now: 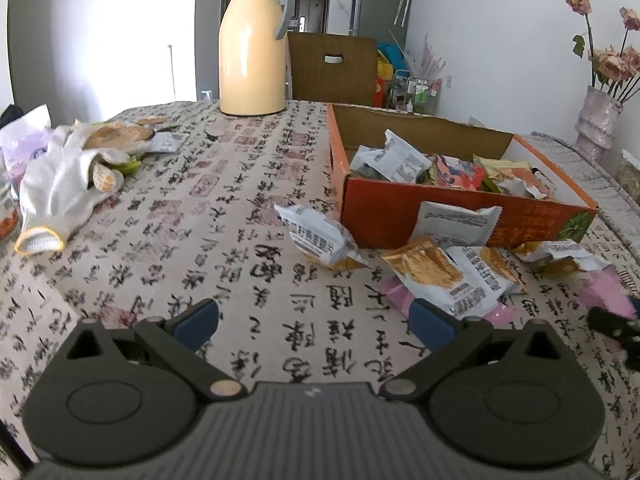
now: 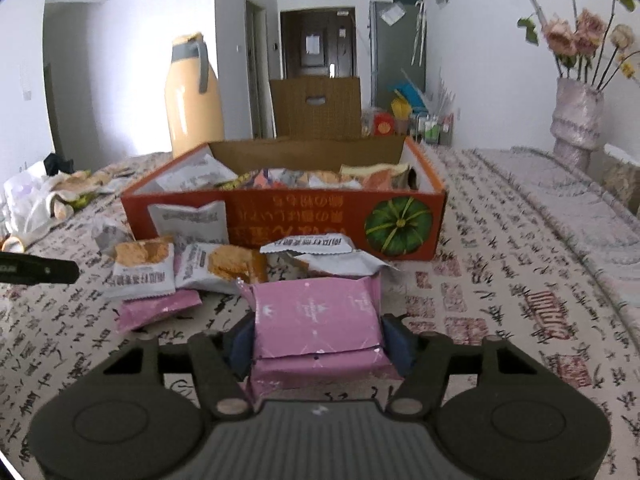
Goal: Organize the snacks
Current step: 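Grasp a white printed oat-crisp packet with the left gripper while the right holds the pink packet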
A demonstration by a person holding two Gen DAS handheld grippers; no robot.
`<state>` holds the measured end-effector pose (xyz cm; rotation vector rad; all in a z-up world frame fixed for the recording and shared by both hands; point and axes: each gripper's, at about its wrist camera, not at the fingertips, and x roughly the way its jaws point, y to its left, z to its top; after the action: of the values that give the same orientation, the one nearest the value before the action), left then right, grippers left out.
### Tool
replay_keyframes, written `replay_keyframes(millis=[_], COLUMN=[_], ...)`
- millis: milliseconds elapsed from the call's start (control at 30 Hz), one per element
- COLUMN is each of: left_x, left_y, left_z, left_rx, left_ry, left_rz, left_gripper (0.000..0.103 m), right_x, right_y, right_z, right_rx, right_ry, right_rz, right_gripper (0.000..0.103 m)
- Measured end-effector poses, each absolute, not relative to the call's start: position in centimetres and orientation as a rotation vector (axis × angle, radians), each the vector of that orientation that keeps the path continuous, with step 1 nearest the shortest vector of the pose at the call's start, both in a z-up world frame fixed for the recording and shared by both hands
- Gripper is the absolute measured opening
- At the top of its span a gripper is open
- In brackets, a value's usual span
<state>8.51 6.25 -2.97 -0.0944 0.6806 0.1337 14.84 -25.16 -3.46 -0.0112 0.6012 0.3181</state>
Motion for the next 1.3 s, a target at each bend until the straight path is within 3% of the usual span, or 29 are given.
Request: replay_keyframes(millis=[467, 900, 1167, 1300], left_x=[13.1, 17.6, 17.9, 17.5], left_y=[6.4, 7.0, 7.1, 6.6], left_z=[-1.6, -3.9, -4.5, -4.6], left_rx=[0.129, 0.188, 0.16, 0.175], left_ry=[0.642, 0.734, 0.772, 0.765], left_rz=[0.137, 0.051, -0.022, -0.047], left_gripper=[0.103, 0.102, 0.058, 0.044], right_x=[14.2, 14.9, 15.2, 15.2], right_y=[-28.7, -29.2, -28.9, -28.9], right_z=[-2.3, -2.9, -3.5, -3.7], right_rx=[0.073, 0.096, 0.103, 0.108], right_ry=[0.55, 0.571, 0.589, 0.593], right_rz=[0.191, 0.149, 0.157, 0.159], right_gripper=[0.065, 0.065, 0.065, 0.065])
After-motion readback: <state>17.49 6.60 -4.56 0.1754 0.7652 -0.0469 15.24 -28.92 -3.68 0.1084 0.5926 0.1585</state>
